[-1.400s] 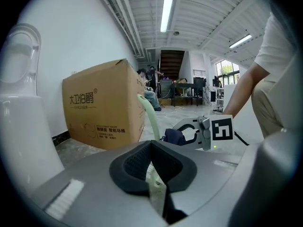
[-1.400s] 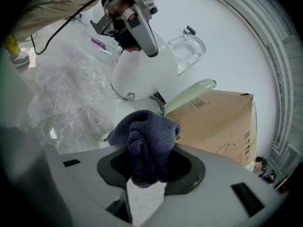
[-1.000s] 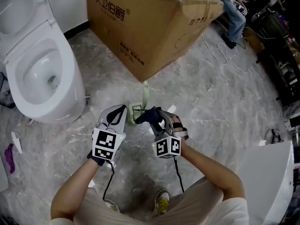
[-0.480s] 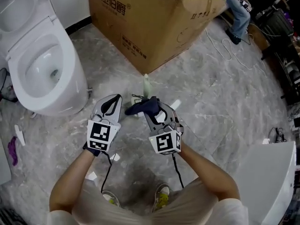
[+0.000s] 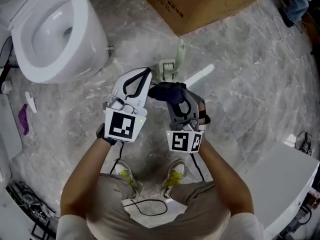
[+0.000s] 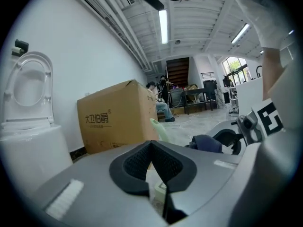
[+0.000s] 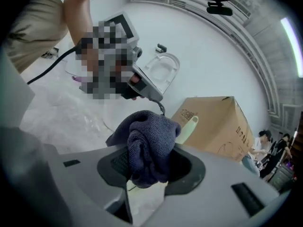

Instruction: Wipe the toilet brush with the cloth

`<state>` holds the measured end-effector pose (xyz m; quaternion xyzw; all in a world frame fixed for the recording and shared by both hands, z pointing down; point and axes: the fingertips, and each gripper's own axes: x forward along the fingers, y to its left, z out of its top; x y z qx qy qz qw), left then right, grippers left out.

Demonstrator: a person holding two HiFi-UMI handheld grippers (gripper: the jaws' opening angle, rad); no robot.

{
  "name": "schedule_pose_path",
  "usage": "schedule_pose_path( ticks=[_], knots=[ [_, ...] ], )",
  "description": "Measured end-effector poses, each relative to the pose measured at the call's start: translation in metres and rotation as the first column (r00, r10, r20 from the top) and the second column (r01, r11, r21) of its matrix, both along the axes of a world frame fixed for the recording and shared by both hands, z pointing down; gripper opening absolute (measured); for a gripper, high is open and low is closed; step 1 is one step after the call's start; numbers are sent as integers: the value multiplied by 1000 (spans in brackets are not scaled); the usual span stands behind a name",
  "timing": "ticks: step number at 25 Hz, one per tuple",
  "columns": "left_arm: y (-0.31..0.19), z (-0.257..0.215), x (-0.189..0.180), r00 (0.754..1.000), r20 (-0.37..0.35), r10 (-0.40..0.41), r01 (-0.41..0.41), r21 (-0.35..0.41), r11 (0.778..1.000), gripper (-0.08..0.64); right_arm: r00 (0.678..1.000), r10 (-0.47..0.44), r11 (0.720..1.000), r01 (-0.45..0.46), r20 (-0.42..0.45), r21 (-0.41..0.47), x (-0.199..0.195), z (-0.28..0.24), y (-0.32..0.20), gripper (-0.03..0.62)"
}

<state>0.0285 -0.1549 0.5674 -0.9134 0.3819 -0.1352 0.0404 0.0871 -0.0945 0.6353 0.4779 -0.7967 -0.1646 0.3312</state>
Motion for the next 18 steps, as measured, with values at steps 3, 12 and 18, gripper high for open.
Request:
schedule_pose_path(
  ticks=[3,12,18],
  knots=[
    [24,16,-4,999,2,-33,33,-73,997,2,998,51,998,-52,-30,-37,12,12,19,160],
    [109,-25,-34,974,-27,-224,216,-174,961,2,916,378,917,-352,131,-187,47,-40,75,160],
    [129,-131,-18,985,-36,-172,162,-183,970,2,892,378,913,-314,249,-259,28,-143,100,160]
  ],
)
